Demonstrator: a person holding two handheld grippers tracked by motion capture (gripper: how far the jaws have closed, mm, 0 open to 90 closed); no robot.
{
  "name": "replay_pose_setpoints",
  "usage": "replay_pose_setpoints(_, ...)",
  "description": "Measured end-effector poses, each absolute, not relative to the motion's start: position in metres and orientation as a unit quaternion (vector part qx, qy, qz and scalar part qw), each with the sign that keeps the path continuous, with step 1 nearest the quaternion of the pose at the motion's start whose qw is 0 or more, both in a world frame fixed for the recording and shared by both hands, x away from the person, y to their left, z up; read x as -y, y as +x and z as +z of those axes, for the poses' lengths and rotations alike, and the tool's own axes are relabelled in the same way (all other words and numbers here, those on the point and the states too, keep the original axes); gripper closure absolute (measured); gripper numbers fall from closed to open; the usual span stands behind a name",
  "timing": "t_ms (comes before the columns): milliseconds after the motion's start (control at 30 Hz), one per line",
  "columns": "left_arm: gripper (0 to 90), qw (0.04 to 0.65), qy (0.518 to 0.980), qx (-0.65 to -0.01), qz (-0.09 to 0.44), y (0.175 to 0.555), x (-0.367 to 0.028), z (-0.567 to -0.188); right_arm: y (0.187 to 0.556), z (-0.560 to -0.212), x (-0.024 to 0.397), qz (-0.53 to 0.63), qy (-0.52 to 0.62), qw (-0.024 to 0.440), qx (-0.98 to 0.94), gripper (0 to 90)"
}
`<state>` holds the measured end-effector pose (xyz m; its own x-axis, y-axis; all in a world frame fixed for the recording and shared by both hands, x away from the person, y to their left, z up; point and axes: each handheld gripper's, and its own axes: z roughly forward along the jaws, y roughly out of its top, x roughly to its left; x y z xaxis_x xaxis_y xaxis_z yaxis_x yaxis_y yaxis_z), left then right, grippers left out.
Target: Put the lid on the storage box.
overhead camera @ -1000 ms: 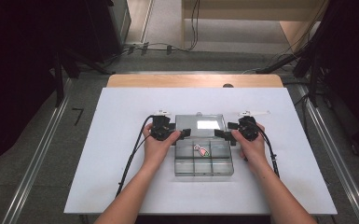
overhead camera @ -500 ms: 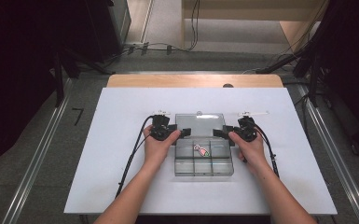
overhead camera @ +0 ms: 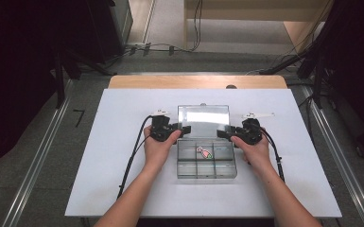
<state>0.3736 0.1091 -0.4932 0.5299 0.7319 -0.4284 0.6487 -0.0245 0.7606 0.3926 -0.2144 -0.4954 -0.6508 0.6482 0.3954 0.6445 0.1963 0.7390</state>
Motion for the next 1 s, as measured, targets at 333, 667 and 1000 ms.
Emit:
replay_pose_setpoints(333, 60.8, 0.529, 0.71, -0.462, 0.053, 0.367, -0.116, -0.486, 0.386, -0.487, 0.22, 0.489, 0.408, 0.024, -0.77, 54.9)
replay_pose_setpoints(667, 68.7, 0.548, 0.712, -0.435, 0.059, 0.361, -0.122, -0.482, 0.379, -0.482, 0.224, 0.503, 0.391, 0.043, -0.769, 64.8)
replay_pose_setpoints(1000, 56.9, 0.561, 0.707, -0.427, 0.06, 0.364, -0.122, -0.473, 0.372, -0.483, 0.227, 0.518, 0.373, 0.063, -0.767, 68.7)
